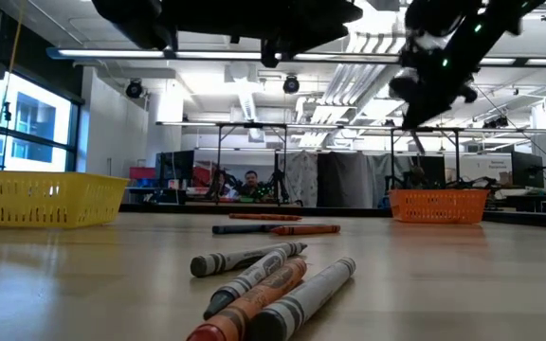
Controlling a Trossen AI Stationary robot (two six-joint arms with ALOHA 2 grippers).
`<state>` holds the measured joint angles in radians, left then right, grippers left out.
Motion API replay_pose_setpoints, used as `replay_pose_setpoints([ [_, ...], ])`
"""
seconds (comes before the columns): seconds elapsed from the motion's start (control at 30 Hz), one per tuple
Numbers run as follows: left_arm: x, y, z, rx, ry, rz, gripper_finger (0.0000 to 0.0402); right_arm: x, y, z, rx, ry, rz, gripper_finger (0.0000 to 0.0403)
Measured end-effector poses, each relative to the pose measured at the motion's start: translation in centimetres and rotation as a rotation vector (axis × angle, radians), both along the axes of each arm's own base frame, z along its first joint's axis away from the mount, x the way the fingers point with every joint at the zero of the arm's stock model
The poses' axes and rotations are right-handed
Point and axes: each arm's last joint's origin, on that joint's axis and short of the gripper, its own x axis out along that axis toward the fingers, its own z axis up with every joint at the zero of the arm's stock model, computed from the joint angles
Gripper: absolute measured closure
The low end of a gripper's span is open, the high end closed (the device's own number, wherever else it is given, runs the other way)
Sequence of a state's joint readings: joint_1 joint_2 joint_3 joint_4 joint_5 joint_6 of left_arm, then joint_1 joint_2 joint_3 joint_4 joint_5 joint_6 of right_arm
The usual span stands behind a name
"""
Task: Sort crayons
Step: Put the gray crayon into the orange bin
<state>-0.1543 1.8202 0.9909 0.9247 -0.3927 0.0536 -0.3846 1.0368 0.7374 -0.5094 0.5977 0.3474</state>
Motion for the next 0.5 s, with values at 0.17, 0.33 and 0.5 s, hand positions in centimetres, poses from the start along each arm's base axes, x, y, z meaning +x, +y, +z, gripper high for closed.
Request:
replay_pose_setpoints([
  [0.17,-0.1,-0.5,-0.1,0.002,0.006,-0.014,0.0247,-0.1,-3.8,-2.7,0.179,0.078,-0.017,0.0402],
  [0.33,-0.1,-1.0,-0.2,0.015,0.019,-0.024,0.0247,-0.2,-6.1,-5.4,0.272,0.197,-0.071,0.0402],
  [0.5,-0.2,-1.1,-0.2,0.038,0.024,-0.023,0.0247,0.1,-6.7,-7.0,0.318,0.257,-0.071,0.0401],
])
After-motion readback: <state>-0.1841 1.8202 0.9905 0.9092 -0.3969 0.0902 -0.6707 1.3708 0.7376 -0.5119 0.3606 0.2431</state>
